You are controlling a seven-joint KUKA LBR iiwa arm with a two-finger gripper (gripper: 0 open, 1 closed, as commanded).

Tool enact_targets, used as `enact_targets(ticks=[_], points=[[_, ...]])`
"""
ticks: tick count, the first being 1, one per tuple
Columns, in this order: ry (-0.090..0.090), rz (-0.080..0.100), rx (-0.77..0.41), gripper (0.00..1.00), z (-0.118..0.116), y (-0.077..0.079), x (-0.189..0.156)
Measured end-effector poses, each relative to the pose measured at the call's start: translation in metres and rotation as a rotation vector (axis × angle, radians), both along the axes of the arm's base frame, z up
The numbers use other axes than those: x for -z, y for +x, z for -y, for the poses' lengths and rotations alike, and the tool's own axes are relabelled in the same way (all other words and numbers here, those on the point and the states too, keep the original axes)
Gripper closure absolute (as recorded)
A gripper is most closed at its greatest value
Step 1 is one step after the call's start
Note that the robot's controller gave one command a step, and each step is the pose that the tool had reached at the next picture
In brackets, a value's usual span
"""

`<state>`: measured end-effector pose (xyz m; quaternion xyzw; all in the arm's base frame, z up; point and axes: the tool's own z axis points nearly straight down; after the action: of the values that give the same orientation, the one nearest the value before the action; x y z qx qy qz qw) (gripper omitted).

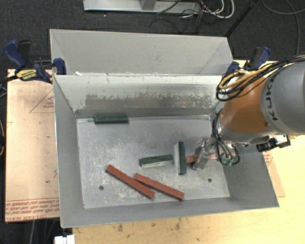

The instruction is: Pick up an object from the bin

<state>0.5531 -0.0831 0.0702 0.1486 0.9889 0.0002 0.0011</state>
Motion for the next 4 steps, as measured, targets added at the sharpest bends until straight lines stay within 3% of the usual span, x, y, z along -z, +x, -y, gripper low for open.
enact_targets(ticks=[1, 2, 3, 4], points=[[-0.001, 0.008, -0.07, 1.0, -0.004, 0.0, -0.183], [0.0, 0.001, -0.072, 0.0, -0.005, -0.001, -0.18], [0.0, 0.001, -0.072, 0.0, -0.005, -0.001, -0.18], [-0.001, 0.003, -0.062, 0.0, -0.007, -0.025, -0.118]])
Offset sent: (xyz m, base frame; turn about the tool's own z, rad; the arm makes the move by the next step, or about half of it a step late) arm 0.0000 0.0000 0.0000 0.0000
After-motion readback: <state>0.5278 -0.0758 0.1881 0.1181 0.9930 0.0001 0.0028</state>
